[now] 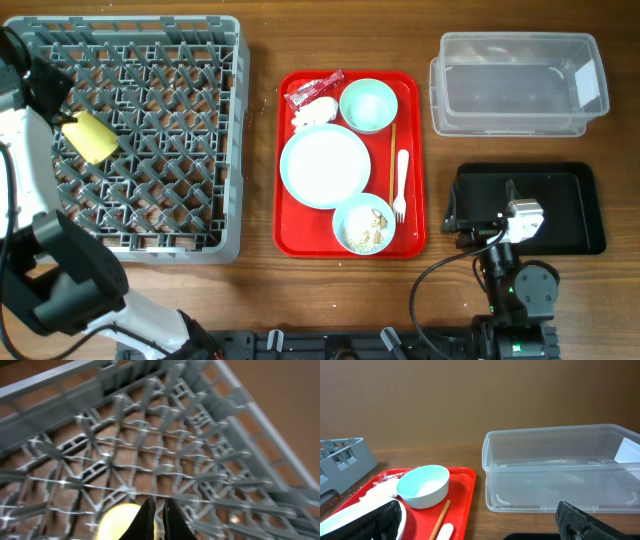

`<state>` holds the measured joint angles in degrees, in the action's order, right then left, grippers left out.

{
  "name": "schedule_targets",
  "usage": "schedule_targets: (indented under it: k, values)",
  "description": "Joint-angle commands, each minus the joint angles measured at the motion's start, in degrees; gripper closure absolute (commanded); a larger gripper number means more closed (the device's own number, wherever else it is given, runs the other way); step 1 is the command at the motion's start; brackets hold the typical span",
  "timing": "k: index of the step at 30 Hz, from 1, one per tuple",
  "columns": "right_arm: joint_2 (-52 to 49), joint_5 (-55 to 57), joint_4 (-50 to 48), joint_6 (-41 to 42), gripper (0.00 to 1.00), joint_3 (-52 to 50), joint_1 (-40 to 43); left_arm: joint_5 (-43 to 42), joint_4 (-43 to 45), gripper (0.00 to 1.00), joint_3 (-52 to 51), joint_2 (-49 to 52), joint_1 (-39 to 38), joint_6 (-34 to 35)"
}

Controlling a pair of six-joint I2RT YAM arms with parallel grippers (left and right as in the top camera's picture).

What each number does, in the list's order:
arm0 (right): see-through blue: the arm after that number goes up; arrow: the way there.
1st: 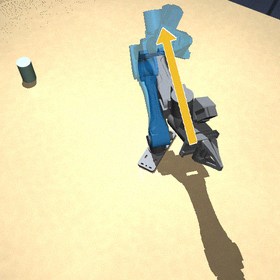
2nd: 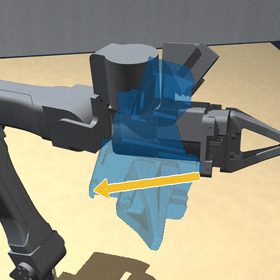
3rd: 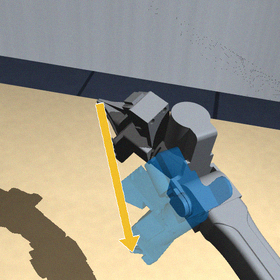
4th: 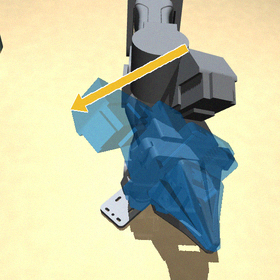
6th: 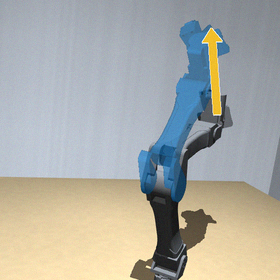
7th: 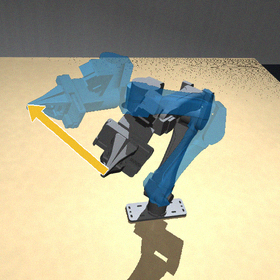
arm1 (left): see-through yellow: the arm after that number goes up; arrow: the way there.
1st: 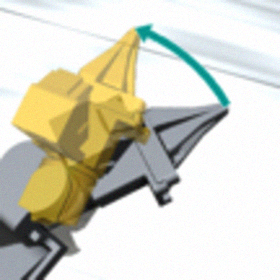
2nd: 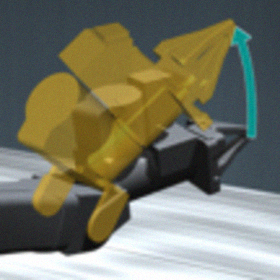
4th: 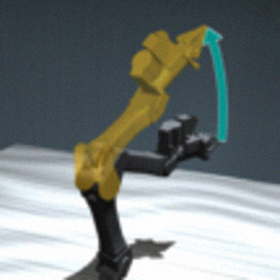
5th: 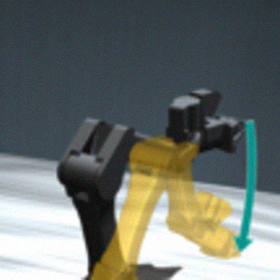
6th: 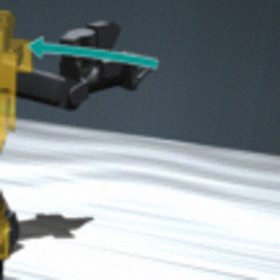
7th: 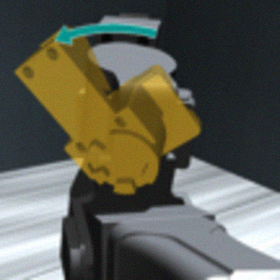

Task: Sort waste into correct bins and load items into the dishwasher rack
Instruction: 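Lower the yellow cup into the rack and open the left gripper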

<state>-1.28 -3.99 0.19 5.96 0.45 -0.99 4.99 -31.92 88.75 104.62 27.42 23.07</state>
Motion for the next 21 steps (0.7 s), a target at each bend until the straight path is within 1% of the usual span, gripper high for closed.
schedule_targets:
  k: [1,6,10,16,21]
  values:
    - [0.3,0.6,-0.1,0.2,0.0,0.0,-0.3,3.2,-1.5,0.96,0.1,2.3,0.2,-0.3]
    - [0.3,0.6,-0.1,0.2,0.0,0.0,-0.3,-0.7,-6.8,0.93,0.1,3.8,0.2,-0.3]
    - [0.2,0.6,-0.1,0.2,0.0,0.0,-0.3,-1.3,-10.0,0.96,0.1,3.8,0.2,-0.3]
    - [0.3,0.6,-0.1,0.2,0.0,0.0,-0.3,-4.9,-14.3,0.96,0.1,3.8,0.2,-0.3]
    - [0.3,0.6,-0.1,0.2,0.0,0.0,-0.3,-13.7,-18.8,0.96,0.1,3.1,0.3,-0.3]
